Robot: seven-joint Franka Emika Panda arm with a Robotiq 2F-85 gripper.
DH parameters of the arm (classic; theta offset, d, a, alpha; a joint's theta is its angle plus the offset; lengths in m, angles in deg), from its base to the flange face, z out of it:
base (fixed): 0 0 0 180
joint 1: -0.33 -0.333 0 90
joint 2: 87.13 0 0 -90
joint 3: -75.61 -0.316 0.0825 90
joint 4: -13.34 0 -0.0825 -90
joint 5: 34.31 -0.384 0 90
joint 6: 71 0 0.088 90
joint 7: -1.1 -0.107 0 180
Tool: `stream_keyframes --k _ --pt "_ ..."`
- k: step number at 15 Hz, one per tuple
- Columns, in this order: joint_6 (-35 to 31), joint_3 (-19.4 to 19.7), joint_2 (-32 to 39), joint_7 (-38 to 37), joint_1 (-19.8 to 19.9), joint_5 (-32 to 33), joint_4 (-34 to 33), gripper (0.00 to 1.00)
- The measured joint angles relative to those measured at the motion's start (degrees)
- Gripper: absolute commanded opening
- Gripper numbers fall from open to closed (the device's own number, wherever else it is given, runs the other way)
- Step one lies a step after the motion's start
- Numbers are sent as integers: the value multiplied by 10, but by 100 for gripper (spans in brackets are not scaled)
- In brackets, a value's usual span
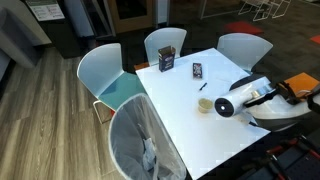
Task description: Move the mug forward, pour the sweets inside then use the spoon to stir the mug.
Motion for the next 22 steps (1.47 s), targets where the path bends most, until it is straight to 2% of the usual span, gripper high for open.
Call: stream_keyframes --k 5,11,16,22 --pt "1 -32 38 51 8 -7 -21 2" --pt "23 -43 43 77 8 -68 -26 2" --pt "25 -39 42 72 10 -88 -26 2" --pt "34 -25 42 13 12 -88 -26 2"
